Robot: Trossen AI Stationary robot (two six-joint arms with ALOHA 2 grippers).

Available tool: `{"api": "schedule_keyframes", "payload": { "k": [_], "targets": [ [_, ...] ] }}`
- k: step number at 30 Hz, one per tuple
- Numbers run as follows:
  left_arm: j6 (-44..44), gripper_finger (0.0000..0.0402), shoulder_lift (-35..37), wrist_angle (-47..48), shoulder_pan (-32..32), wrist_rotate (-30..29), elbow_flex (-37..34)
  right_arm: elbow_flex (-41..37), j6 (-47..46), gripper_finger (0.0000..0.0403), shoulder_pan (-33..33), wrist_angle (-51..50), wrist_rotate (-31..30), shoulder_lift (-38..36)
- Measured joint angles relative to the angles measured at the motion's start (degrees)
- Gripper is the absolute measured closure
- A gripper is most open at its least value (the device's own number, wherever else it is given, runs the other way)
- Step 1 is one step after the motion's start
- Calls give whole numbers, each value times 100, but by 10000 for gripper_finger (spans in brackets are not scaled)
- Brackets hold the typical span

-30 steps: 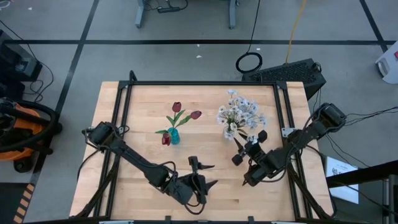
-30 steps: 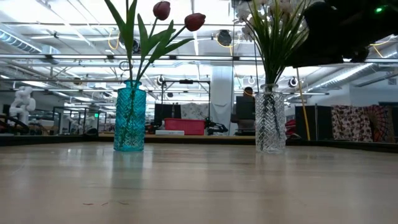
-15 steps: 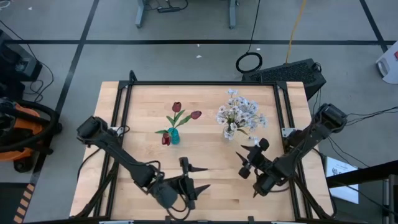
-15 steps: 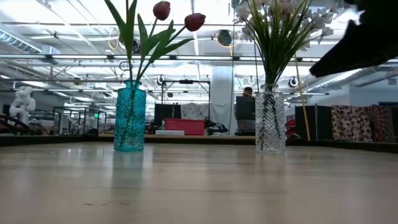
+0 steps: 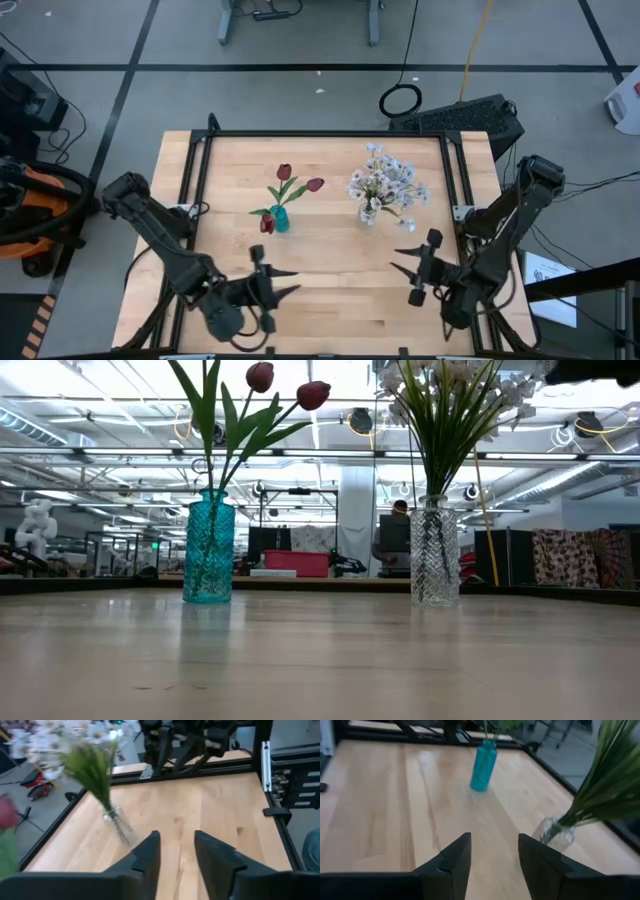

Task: Sort flowers into vase by color
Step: Return to Home Position

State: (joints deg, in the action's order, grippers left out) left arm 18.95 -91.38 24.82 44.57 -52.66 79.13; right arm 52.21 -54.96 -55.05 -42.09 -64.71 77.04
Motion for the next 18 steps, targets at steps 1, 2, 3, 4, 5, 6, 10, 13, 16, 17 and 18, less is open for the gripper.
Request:
{"api": "schedule_keyframes", "payload": {
  "k": [1,2,3,4,5,6,10,13,16,17,18],
  "targets": [
    [137,284,73,130,68,-92,0,2,110,259,-36,-8,-16,-112],
    [260,296,136,237,142,-183,0,2,199,267,-69,-21,-25,-228],
    [347,307,191,323,220,-257,0,2,268,276,-103,-51,-28,-336],
    [435,317,232,396,315,-331,0,2,330,285,-132,-72,-28,-441],
    [480,327,271,457,414,-426,0,2,384,296,-158,-90,-30,-527],
    [517,336,307,518,513,-544,0,2,446,307,-187,-116,-32,-598],
    [626,369,350,916,875,-1108,2,2,547,355,-361,-403,-25,-812],
    [641,393,344,1170,987,-1066,2,0,325,390,-545,-847,66,-947],
    [732,396,348,1130,883,-691,-91,-1,-37,397,-765,-1179,57,-1127],
    [734,396,348,1045,825,-568,-181,-18,-116,397,-832,-1185,30,-1186],
    [714,397,347,857,763,-433,-305,-60,-144,397,-887,-1128,6,-1236]
  ]
}}
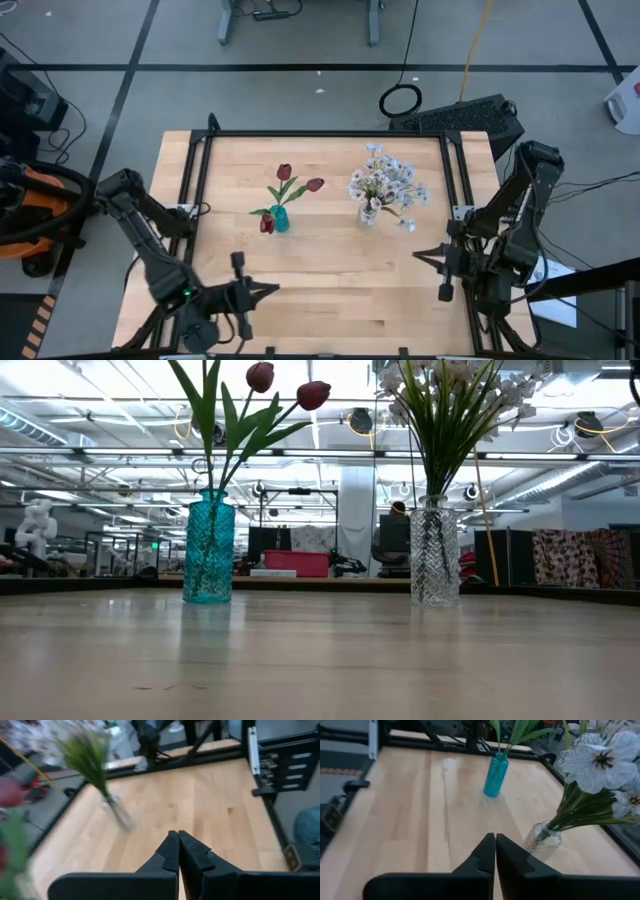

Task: Sort flowers into vase by color
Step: Return to Home Position

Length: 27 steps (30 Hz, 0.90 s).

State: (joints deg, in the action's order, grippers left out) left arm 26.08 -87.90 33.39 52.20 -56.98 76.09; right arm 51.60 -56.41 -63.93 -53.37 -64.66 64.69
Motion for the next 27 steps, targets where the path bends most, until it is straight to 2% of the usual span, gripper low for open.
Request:
{"api": "schedule_keyframes", "payload": {
  "k": [3,7,11,14,19,22,27],
  "targets": [
    [-427,398,-2,-1076,-183,430,-506,-239,56,401,-105,397,-102,-110],
    [-1587,399,-10,-3205,-391,1203,-1248,-751,284,402,-122,1286,-122,-165],
    [-2400,400,-10,-5295,-762,2583,-2062,-1391,817,402,-119,2743,-96,-164],
    [-2631,400,-4,-6338,-1046,2954,-2595,-1707,1607,402,-11,4028,-11,-164],
    [-2614,401,226,-6946,-1423,3334,-3245,-1837,3532,403,426,5582,991,-176],
    [-2511,401,483,-6935,-1484,3413,-3505,-1837,4312,403,756,5762,1590,-384],
    [-2519,401,884,-6885,-1352,3432,-3773,-1837,4908,403,1184,5506,2002,-866]
  ]
}}
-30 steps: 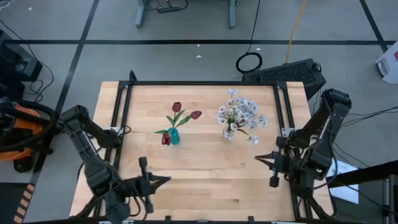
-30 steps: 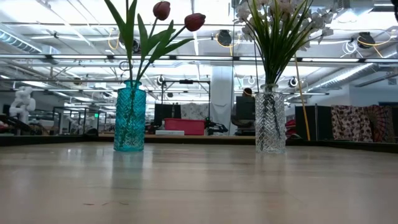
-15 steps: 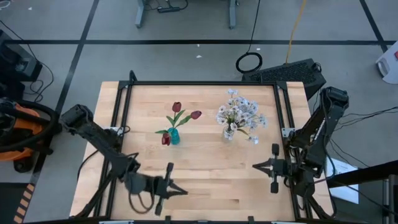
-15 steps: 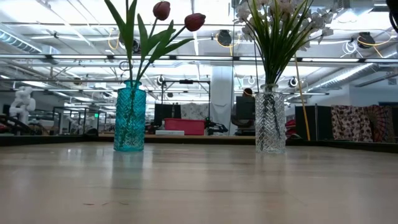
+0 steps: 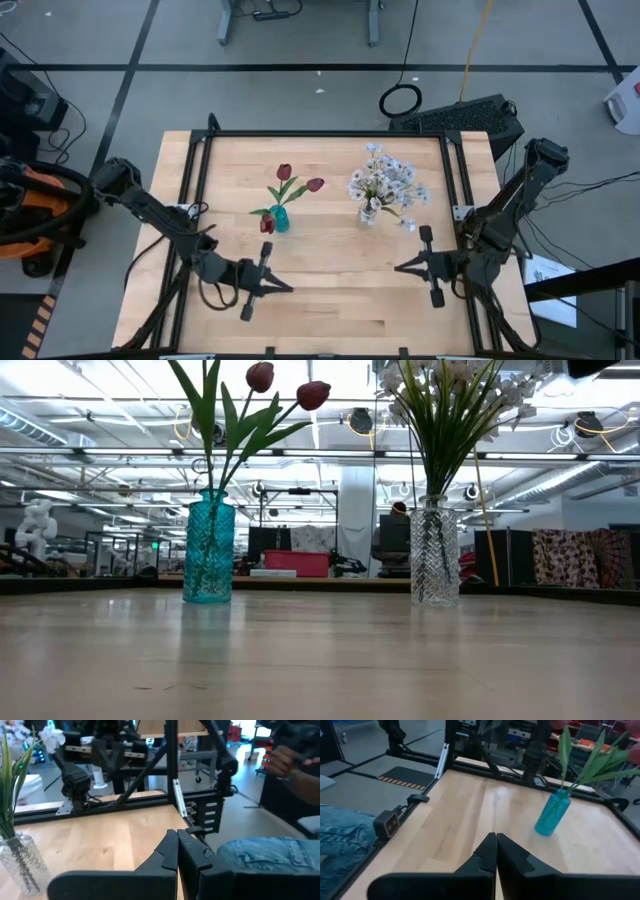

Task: Sort flowers into vase by color
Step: Return to Home Position

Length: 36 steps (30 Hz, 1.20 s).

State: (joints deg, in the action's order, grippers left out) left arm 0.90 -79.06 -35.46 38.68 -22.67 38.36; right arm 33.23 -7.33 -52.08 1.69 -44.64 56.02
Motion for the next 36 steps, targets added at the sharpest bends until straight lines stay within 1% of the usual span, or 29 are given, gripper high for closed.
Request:
{"api": "schedule_keyframes", "payload": {
  "k": [3,7,9,12,15,21,24,28,31,36],
  "targets": [
    [-15,401,246,11,116,-12,-243,-114,174,403,122,-13,114,-242],
    [-4,401,557,12,232,-337,-688,-601,206,403,186,332,132,-549],
    [17,401,716,-37,233,-436,-890,-942,232,403,191,767,137,-705],
    [7,401,994,-110,231,-443,-1205,-1437,340,403,191,1517,145,-932],
    [-40,401,1323,-176,227,-449,-1488,-1878,394,403,189,2037,159,-1127],
    [-175,401,1958,-195,188,-378,-2064,-2476,363,403,226,2662,157,-1356],
    [-168,401,2217,-210,127,-370,-2320,-2572,352,403,255,2778,310,-1409],
    [-169,401,2467,-319,76,-134,-2560,-2581,293,403,290,2782,572,-1437],
    [-185,401,2616,-321,72,-112,-2699,-2581,277,403,306,2773,735,-1437],
    [-460,401,2776,-326,61,-113,-2906,-2581,66,403,311,2646,750,-1435]
  ]
}}
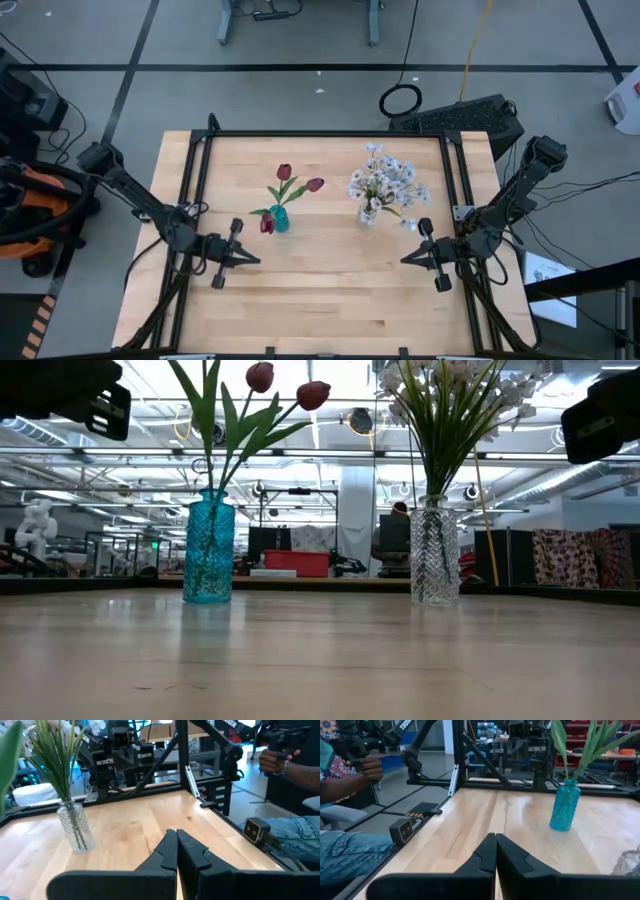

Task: Sort flowers into vase by color
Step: Return to Home Position

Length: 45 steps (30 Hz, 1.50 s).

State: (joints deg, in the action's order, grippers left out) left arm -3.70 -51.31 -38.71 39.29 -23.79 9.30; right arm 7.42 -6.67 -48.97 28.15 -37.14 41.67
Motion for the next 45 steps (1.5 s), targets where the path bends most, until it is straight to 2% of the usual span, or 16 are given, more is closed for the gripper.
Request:
{"api": "schedule_keyframes", "payload": {
  "k": [16,28,32,37,42,45],
  "targets": [
    [45,402,784,-289,-323,146,-766,-40,17,403,2,-87,-9,4],
    [-22,402,1163,-86,-331,148,-891,-660,-16,403,2,839,0,-13],
    [-159,402,1305,-62,-405,134,-894,-664,4,403,4,822,14,-17],
    [-158,402,1564,351,-666,133,-894,-662,121,403,4,818,17,-85],
    [-114,402,1887,653,-988,549,-896,-662,170,403,4,588,127,-384],
    [-115,402,2120,878,-1075,588,-896,-662,83,403,4,248,131,-671]
  ]
}}
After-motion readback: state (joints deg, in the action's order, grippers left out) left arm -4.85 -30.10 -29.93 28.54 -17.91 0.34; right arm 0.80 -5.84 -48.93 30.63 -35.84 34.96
